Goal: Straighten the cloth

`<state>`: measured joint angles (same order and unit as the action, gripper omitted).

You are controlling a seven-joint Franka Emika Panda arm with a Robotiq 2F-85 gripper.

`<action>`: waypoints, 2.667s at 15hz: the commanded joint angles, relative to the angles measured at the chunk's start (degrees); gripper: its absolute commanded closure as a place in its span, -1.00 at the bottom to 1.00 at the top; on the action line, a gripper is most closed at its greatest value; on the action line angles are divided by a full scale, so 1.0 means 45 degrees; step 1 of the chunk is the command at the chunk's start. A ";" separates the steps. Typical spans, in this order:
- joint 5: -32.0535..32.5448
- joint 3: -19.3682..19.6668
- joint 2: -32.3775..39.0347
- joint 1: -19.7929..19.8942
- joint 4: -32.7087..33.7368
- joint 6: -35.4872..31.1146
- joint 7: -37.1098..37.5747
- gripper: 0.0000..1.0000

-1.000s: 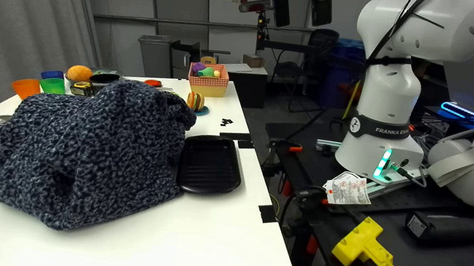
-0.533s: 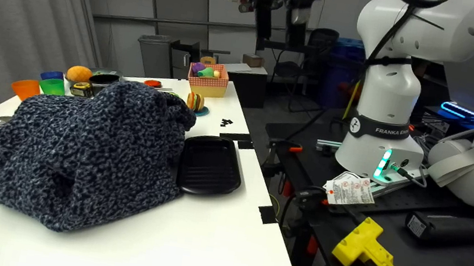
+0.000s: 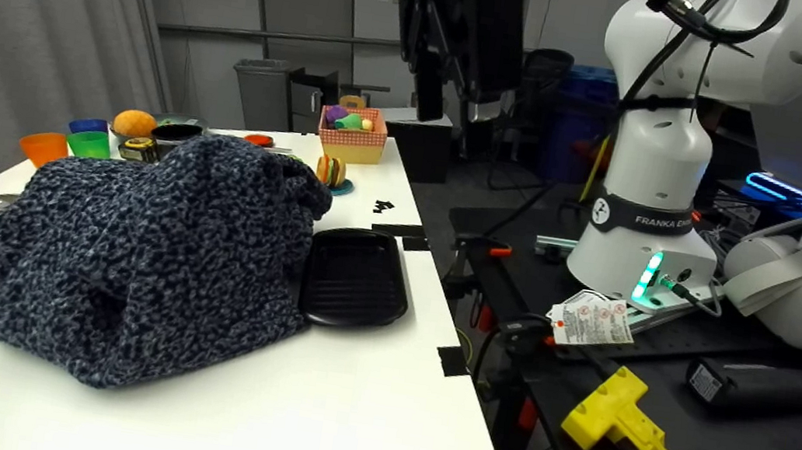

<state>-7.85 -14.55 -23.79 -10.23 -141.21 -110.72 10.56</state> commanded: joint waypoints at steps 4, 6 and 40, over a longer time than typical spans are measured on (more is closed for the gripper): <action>0.0579 0.0377 0.0067 0.0267 0.0044 -0.0259 0.0034 -1.00; 0.1165 0.0706 0.0013 0.0628 0.0042 -0.0424 0.0018 -1.00; 0.3877 0.4031 0.7302 0.2758 0.4270 -0.5899 -0.0316 -1.00</action>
<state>6.87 2.81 5.40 2.03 -125.56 -136.94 8.13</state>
